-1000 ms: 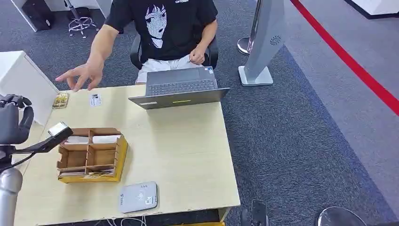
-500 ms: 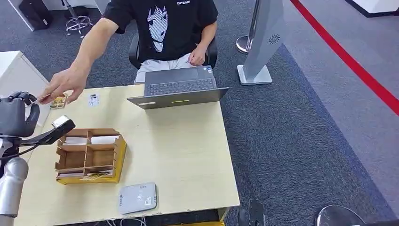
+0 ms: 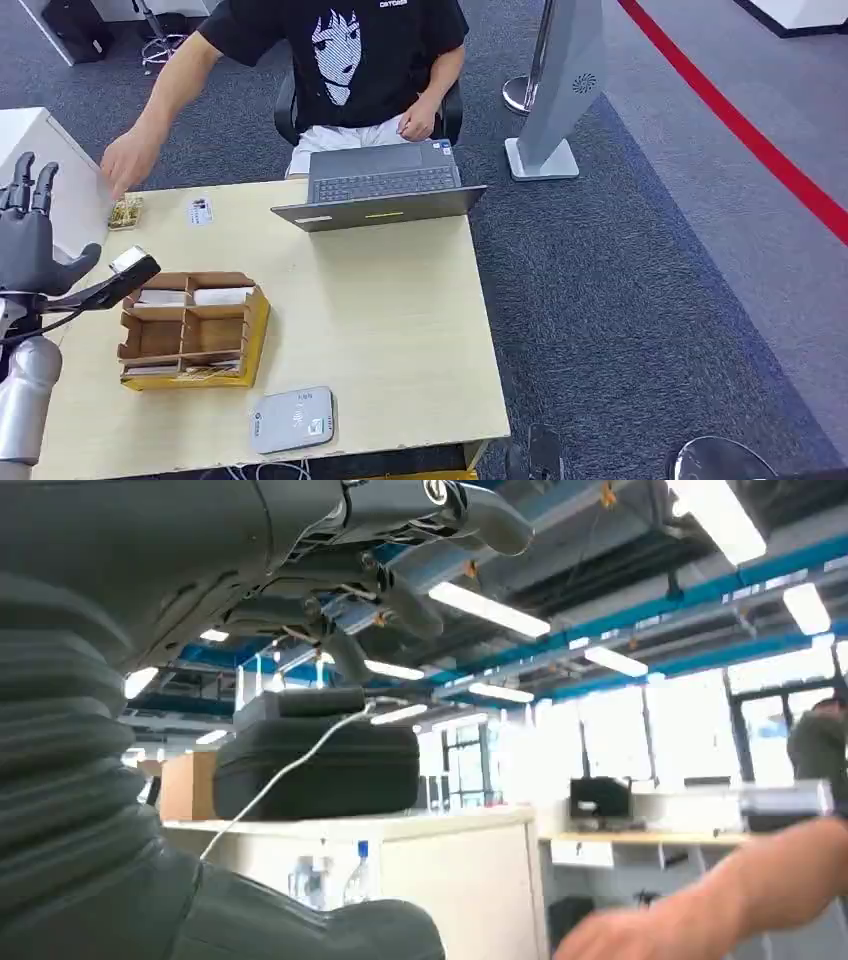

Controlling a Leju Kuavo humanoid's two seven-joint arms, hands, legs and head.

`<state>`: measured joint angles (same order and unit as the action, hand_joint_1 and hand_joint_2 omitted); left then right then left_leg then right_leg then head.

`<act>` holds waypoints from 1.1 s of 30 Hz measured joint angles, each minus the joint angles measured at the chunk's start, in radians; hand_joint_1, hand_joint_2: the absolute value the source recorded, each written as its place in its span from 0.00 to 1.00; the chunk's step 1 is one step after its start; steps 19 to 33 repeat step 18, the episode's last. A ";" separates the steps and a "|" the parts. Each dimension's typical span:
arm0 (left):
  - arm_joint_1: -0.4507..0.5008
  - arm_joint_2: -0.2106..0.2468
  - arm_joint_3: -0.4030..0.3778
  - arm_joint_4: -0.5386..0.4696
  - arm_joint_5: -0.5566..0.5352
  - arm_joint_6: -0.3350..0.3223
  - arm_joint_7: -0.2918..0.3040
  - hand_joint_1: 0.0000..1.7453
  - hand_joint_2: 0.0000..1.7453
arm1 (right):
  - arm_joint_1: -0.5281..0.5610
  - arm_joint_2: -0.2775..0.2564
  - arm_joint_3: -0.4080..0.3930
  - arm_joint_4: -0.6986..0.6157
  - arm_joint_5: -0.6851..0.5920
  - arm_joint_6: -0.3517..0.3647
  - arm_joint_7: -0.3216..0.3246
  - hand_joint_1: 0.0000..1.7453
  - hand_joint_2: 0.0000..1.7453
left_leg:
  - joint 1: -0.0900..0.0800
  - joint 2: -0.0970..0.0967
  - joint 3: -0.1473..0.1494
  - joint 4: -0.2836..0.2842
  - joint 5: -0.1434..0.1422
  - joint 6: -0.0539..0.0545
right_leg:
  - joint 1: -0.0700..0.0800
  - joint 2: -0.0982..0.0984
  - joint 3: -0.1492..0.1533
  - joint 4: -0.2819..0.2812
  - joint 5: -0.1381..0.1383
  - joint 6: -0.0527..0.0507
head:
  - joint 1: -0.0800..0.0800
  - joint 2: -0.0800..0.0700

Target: Pass the card to the sensor for recognition and then transmit it.

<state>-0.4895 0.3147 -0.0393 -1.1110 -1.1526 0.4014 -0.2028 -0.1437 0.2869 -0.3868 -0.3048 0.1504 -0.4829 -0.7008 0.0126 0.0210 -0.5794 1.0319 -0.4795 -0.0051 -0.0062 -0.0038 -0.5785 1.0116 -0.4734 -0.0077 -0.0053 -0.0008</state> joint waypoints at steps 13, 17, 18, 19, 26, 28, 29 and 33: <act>0.661 -0.190 0.181 -0.856 0.584 0.288 -0.411 0.00 1.00 | 0.071 -0.015 -0.029 -0.051 -0.079 -0.006 0.000 0.00 1.00 | -0.001 0.002 -0.001 0.000 -0.008 0.003 | -0.001 0.001 0.000 -0.002 -0.006 0.005 | 0.000 0.000; 0.824 -0.266 0.251 -1.017 0.831 0.197 -0.490 0.00 1.00 | 0.105 -0.016 -0.069 -0.096 -0.089 -0.021 0.000 0.00 1.00 | -0.001 0.000 -0.001 0.000 -0.010 0.005 | -0.001 0.000 0.001 -0.002 -0.007 0.006 | 0.000 0.000; 0.853 -0.287 0.263 -1.047 0.879 0.167 -0.494 0.00 1.00 | 0.111 -0.016 -0.082 -0.106 -0.089 -0.023 0.000 0.00 1.00 | -0.001 0.000 -0.001 0.000 -0.010 0.005 | -0.001 -0.001 0.001 -0.002 -0.007 0.006 | 0.000 0.000; 0.853 -0.287 0.263 -1.047 0.879 0.167 -0.494 0.00 1.00 | 0.111 -0.016 -0.082 -0.106 -0.089 -0.023 0.000 0.00 1.00 | -0.001 0.000 -0.001 0.000 -0.010 0.005 | -0.001 -0.001 0.001 -0.002 -0.007 0.006 | 0.000 0.000; 0.853 -0.287 0.263 -1.047 0.879 0.167 -0.494 0.00 1.00 | 0.111 -0.016 -0.082 -0.106 -0.089 -0.023 0.000 0.00 1.00 | -0.001 0.000 -0.001 0.000 -0.010 0.005 | -0.001 -0.001 0.001 -0.002 -0.007 0.006 | 0.000 0.000; 0.853 -0.287 0.263 -1.047 0.879 0.167 -0.494 0.00 1.00 | 0.111 -0.016 -0.082 -0.106 -0.089 -0.023 0.000 0.00 1.00 | -0.001 0.000 -0.001 0.000 -0.010 0.005 | -0.001 -0.001 0.001 -0.002 -0.007 0.006 | 0.000 0.000; 0.853 -0.287 0.263 -1.047 0.879 0.167 -0.494 0.00 1.00 | 0.111 -0.016 -0.082 -0.106 -0.089 -0.023 0.000 0.00 1.00 | -0.001 0.000 -0.001 0.000 -0.010 0.005 | -0.001 -0.001 0.001 -0.002 -0.007 0.006 | 0.000 0.000; 0.853 -0.287 0.263 -1.047 0.879 0.167 -0.494 0.00 1.00 | 0.111 -0.016 -0.082 -0.106 -0.089 -0.023 0.000 0.00 1.00 | -0.001 0.000 -0.001 0.000 -0.010 0.005 | -0.001 -0.001 0.001 -0.002 -0.007 0.006 | 0.000 0.000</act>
